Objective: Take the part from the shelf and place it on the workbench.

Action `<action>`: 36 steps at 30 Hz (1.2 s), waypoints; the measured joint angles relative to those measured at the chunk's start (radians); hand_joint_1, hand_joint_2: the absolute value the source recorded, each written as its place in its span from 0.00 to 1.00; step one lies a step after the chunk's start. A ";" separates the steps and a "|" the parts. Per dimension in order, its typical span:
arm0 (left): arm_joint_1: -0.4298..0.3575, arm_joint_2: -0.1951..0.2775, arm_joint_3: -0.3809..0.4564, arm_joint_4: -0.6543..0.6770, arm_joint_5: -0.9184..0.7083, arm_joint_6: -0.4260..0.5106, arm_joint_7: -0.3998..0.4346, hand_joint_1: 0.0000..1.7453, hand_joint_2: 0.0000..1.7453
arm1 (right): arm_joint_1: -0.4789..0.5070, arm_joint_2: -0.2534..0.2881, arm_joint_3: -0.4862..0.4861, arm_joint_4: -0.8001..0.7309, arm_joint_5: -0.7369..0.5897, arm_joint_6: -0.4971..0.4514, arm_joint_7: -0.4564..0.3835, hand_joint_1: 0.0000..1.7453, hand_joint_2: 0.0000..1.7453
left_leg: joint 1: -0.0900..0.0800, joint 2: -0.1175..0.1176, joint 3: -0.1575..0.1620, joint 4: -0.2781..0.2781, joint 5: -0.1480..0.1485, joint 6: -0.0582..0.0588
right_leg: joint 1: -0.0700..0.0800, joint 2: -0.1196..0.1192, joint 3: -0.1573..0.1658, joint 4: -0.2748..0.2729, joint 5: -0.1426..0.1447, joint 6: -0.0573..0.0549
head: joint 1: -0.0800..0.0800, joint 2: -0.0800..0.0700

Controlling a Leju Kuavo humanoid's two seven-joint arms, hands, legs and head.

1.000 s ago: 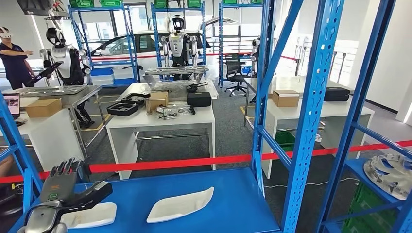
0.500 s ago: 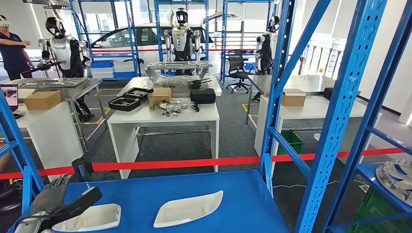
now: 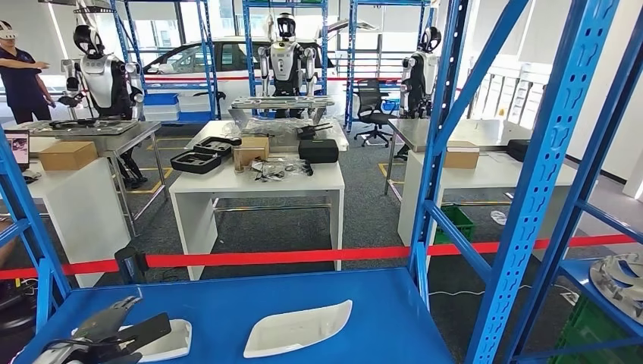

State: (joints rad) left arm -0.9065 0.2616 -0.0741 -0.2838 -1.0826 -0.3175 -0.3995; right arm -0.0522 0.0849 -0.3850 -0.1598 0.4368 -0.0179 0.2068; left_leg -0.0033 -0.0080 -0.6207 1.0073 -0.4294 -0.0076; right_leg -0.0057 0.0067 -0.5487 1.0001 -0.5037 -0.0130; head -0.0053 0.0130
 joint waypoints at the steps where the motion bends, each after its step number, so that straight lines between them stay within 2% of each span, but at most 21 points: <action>1: 0.001 0.000 0.000 0.000 0.010 -0.006 -0.014 0.00 1.00 | 0.000 0.000 0.000 0.000 0.000 0.000 -0.001 0.00 1.00 | 0.000 0.000 0.000 0.000 0.000 0.000 | 0.000 0.000 0.000 0.000 0.000 0.000 | 0.000 0.000; 7: 0.009 0.001 0.000 -0.001 0.058 -0.019 -0.078 0.00 1.00 | 0.001 0.000 -0.003 0.000 0.000 0.001 -0.007 0.00 1.00 | 0.001 0.001 0.002 -0.001 0.000 0.000 | 0.000 0.000 -0.001 0.002 -0.002 0.002 | 0.000 0.000; 20: 0.019 -0.001 0.000 -0.003 0.079 -0.026 -0.116 0.00 1.00 | 0.001 0.000 -0.016 0.000 0.000 0.002 -0.007 0.00 1.00 | 0.001 0.001 0.003 -0.002 0.000 -0.001 | 0.001 0.000 -0.001 0.004 -0.003 0.000 | 0.000 0.000; 24: 0.020 -0.008 -0.016 -0.003 0.067 -0.048 -0.103 0.00 1.00 | 0.001 0.000 -0.019 0.000 0.000 0.002 -0.008 0.00 1.00 | 0.001 0.001 0.003 -0.002 0.000 -0.001 | 0.000 0.000 -0.001 0.004 -0.003 0.000 | 0.000 0.000; 31: 0.024 -0.019 -0.093 -0.001 0.026 -0.098 -0.058 0.00 1.00 | 0.001 0.000 -0.025 0.000 0.008 0.002 -0.007 0.00 1.00 | 0.001 0.001 0.003 -0.002 0.000 -0.001 | 0.000 0.000 -0.001 0.004 -0.003 0.000 | 0.000 0.000; 32: 0.026 -0.021 -0.106 -0.001 0.022 -0.102 -0.052 0.15 1.00 | 0.001 0.000 -0.027 0.000 0.009 0.002 -0.006 0.00 1.00 | 0.001 0.001 0.003 -0.002 0.000 -0.001 | 0.000 0.000 -0.001 0.004 -0.003 0.000 | 0.000 0.000; 35: 0.035 -0.029 -0.145 0.000 0.013 -0.112 -0.042 0.88 1.00 | 0.001 0.000 -0.033 0.000 0.012 0.001 -0.004 0.00 1.00 | 0.001 0.001 0.003 -0.002 0.000 -0.001 | 0.000 0.000 -0.001 0.004 -0.003 0.000 | 0.000 0.000; 36: 0.037 -0.032 -0.157 0.001 0.009 -0.114 -0.041 0.99 1.00 | 0.001 0.000 -0.035 0.000 0.013 0.001 -0.004 0.00 1.00 | 0.001 0.001 0.003 -0.002 0.000 -0.001 | 0.001 0.000 -0.001 0.004 -0.003 0.000 | 0.000 0.000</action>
State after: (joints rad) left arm -0.8696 0.2296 -0.2314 -0.2833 -1.0733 -0.4314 -0.4402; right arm -0.0512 0.0847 -0.4197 -0.1598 0.4498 -0.0173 0.2030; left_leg -0.0027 -0.0071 -0.6177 1.0054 -0.4297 -0.0082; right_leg -0.0052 0.0068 -0.5494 1.0038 -0.5069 -0.0126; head -0.0053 0.0130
